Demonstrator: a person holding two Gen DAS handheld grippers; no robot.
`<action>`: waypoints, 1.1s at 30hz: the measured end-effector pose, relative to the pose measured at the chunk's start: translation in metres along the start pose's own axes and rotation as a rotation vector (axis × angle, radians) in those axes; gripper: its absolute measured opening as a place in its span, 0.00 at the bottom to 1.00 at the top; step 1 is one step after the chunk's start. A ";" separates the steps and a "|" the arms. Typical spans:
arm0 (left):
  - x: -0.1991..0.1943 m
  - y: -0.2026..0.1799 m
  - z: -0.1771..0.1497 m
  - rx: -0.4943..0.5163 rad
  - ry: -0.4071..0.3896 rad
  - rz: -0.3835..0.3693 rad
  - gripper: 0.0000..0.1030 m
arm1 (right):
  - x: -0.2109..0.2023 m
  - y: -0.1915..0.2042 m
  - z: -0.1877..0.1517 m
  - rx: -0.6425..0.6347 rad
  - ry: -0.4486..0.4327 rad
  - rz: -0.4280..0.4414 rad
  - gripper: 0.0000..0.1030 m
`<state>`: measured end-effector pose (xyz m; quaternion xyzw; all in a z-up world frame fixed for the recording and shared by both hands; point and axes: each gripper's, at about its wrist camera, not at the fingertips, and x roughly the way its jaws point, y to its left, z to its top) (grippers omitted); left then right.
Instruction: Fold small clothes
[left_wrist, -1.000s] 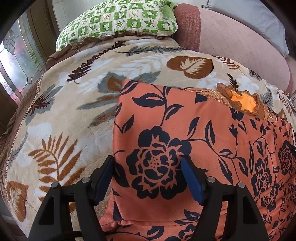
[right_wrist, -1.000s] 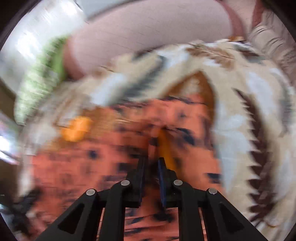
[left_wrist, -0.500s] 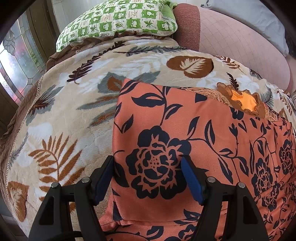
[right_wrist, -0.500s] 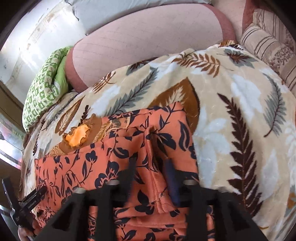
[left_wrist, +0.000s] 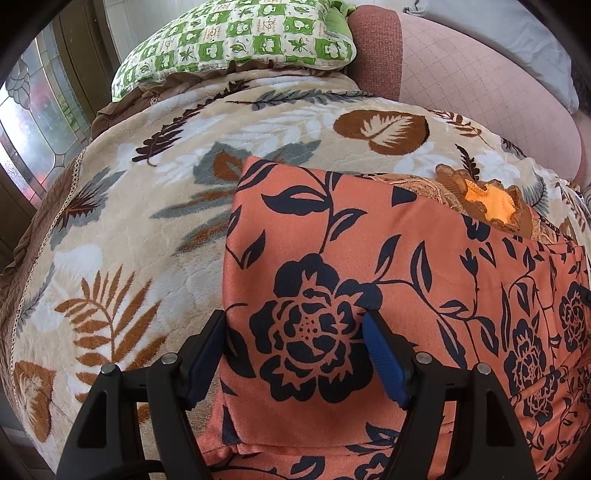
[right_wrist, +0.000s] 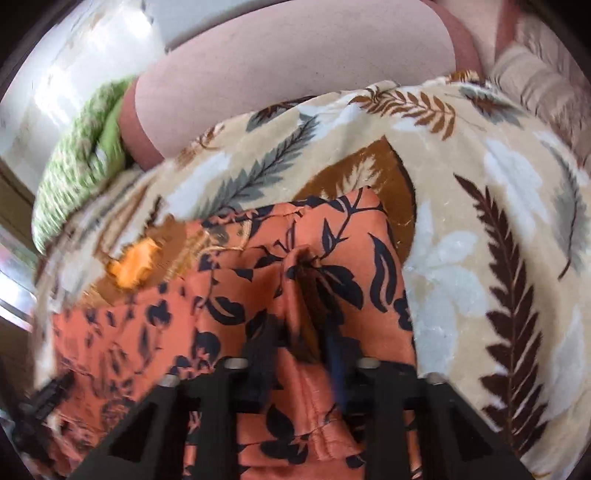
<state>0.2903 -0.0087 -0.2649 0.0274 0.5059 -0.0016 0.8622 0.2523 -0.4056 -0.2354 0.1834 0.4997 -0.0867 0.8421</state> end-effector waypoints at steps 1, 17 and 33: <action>0.000 0.000 0.000 -0.001 0.000 -0.001 0.73 | -0.004 0.002 0.000 -0.007 -0.002 0.003 0.04; -0.006 -0.018 -0.002 0.100 -0.027 0.008 0.73 | -0.018 -0.036 -0.003 0.122 -0.093 -0.045 0.07; -0.002 0.010 0.002 -0.002 -0.026 0.053 0.75 | -0.021 0.005 -0.055 -0.097 0.095 0.047 0.06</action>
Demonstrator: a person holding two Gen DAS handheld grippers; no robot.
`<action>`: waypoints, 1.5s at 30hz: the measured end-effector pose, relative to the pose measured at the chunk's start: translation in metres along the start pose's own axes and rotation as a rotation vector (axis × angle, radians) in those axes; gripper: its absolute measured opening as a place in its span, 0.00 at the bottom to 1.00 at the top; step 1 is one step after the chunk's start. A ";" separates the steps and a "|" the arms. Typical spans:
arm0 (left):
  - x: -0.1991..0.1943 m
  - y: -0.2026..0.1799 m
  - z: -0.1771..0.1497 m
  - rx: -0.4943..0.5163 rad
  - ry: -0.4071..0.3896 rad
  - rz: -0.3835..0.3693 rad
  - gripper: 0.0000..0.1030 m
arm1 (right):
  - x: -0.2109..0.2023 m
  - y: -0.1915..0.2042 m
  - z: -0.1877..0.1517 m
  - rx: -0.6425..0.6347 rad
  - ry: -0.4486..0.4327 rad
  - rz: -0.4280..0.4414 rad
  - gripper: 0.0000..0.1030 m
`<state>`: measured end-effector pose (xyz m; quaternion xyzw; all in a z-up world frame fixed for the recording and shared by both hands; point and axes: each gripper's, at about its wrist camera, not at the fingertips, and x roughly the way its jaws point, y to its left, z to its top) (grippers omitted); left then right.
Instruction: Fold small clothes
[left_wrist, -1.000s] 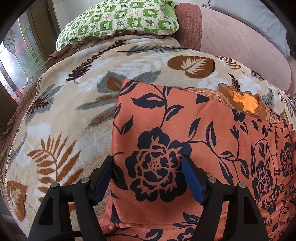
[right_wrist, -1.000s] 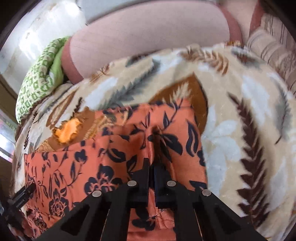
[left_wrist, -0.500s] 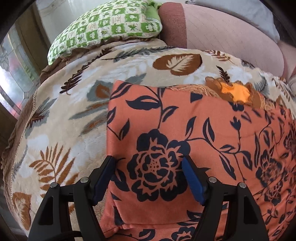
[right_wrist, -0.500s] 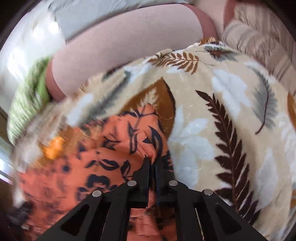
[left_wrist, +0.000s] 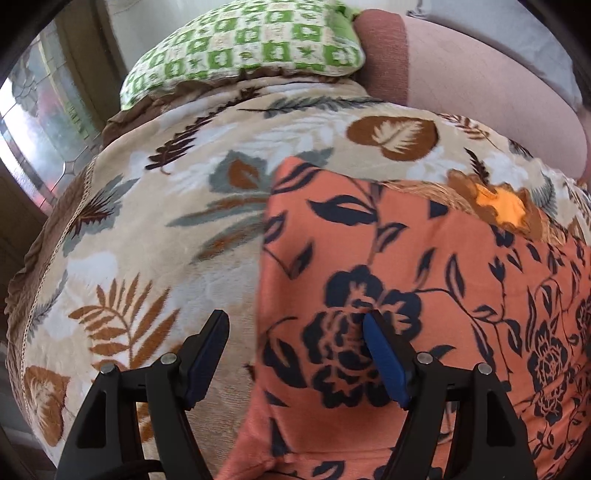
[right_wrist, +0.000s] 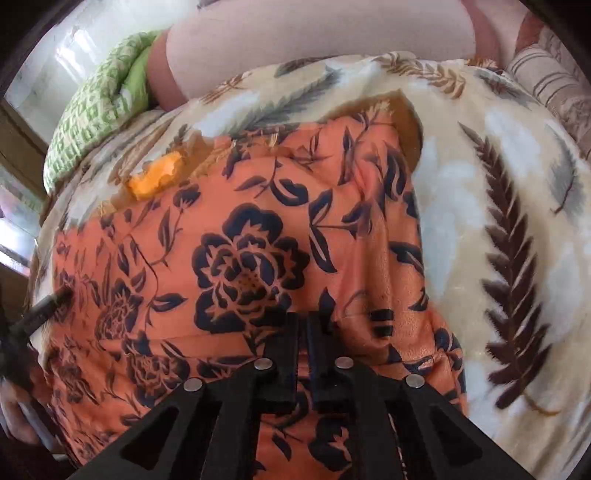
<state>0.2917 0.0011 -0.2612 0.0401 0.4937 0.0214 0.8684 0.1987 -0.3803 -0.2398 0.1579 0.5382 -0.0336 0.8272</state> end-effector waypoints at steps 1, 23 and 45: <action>0.001 0.003 0.001 -0.011 -0.001 0.006 0.75 | -0.004 -0.001 0.002 0.007 0.020 0.003 0.06; 0.005 -0.003 -0.002 0.011 0.037 -0.022 0.81 | 0.006 0.072 0.066 -0.005 -0.095 0.118 0.08; -0.079 0.079 -0.104 -0.007 -0.068 -0.037 1.00 | -0.144 -0.008 -0.096 0.001 -0.177 0.080 0.08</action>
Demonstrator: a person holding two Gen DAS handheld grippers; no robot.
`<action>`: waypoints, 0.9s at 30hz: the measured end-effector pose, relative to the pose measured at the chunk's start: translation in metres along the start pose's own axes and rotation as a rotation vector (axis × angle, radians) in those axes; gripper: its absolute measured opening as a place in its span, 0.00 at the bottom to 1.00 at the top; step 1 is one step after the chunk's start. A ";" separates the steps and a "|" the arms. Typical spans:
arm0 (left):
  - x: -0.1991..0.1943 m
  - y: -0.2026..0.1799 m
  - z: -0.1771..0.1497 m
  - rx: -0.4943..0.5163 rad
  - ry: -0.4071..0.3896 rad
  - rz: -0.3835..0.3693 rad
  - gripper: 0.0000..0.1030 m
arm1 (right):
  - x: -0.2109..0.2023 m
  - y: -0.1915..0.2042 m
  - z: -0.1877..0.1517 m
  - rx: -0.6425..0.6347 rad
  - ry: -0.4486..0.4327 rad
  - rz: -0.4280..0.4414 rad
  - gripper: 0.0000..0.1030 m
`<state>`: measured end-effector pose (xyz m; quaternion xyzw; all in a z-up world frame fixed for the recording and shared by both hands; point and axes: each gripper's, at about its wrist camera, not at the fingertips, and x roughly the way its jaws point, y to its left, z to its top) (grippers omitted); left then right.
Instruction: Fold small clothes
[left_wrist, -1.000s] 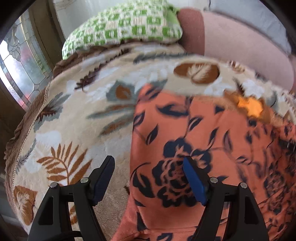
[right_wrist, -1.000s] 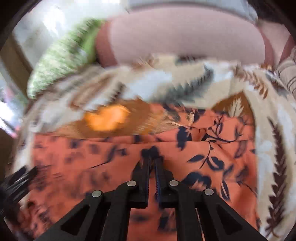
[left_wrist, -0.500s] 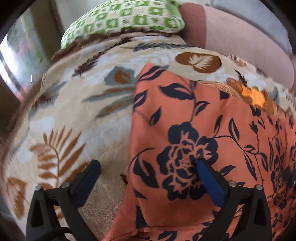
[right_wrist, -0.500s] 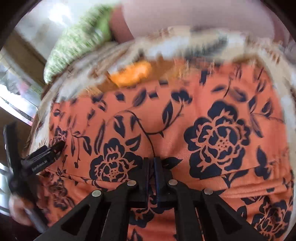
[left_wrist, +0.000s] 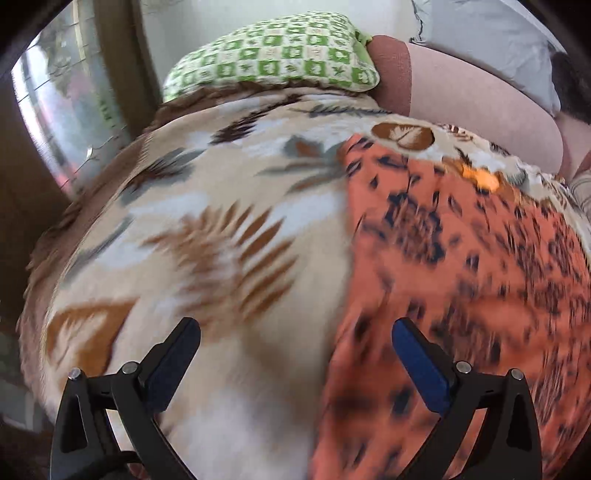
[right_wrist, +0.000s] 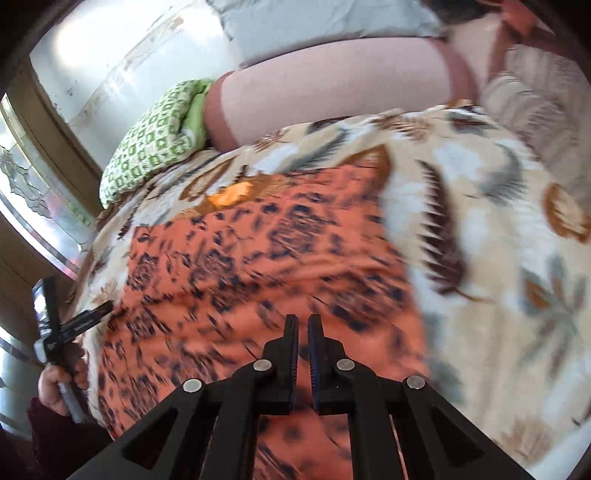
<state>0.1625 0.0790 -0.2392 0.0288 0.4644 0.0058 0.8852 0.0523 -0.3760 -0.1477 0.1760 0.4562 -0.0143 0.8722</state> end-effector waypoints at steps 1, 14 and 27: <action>-0.008 0.006 -0.014 -0.011 0.007 -0.005 1.00 | -0.011 -0.009 -0.008 0.014 -0.004 0.009 0.08; -0.075 0.013 -0.116 0.059 0.082 -0.121 1.00 | -0.053 -0.070 -0.085 0.142 -0.010 0.099 0.73; -0.061 0.035 -0.150 -0.067 0.212 -0.199 0.93 | -0.028 -0.108 -0.120 0.242 0.059 0.166 0.71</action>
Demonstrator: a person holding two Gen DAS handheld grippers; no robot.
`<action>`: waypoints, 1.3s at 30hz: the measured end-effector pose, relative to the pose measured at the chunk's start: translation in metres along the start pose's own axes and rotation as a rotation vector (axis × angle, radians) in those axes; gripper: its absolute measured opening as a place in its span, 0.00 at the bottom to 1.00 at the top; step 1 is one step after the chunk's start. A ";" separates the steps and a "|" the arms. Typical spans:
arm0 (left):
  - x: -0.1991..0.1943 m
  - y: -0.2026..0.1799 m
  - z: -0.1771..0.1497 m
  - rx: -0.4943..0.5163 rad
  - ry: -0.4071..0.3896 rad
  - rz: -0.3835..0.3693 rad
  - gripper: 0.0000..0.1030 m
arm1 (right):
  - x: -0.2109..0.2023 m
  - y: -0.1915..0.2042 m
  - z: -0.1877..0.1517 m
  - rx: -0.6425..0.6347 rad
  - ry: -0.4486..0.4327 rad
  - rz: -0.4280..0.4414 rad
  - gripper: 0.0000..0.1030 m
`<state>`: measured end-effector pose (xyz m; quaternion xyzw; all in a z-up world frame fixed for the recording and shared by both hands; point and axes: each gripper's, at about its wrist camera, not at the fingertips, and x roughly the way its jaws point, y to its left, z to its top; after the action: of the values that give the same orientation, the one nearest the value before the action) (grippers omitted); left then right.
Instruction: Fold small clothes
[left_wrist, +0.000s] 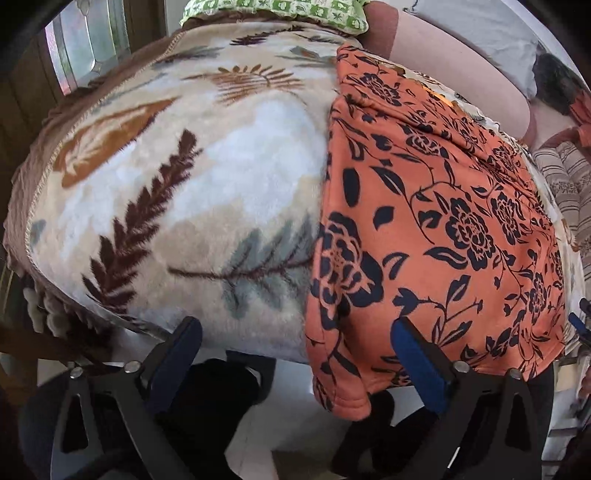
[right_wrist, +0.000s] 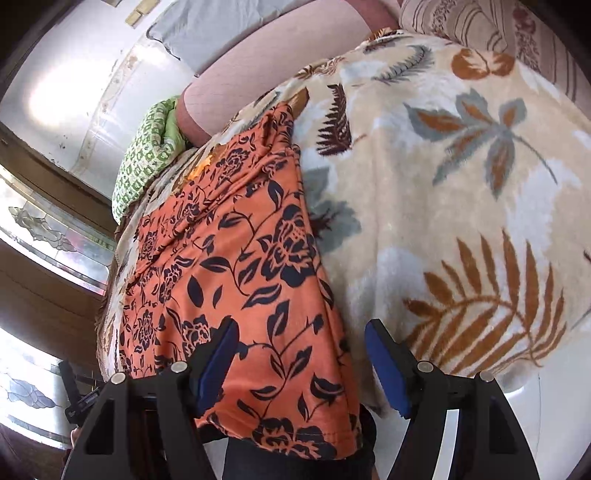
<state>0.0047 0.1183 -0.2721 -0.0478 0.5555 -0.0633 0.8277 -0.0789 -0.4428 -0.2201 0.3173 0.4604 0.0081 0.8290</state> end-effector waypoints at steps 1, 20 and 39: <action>0.001 -0.002 -0.002 0.008 0.008 -0.018 0.84 | -0.001 0.000 -0.001 -0.003 0.000 0.000 0.71; 0.006 -0.011 0.016 0.083 -0.055 -0.089 0.36 | -0.003 -0.021 -0.019 0.074 0.050 0.043 0.71; 0.008 -0.022 0.031 0.167 -0.036 -0.211 0.08 | 0.026 -0.006 -0.033 0.029 0.257 -0.110 0.10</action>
<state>0.0353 0.0953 -0.2647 -0.0382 0.5252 -0.1953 0.8274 -0.0909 -0.4226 -0.2553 0.2998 0.5796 -0.0035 0.7577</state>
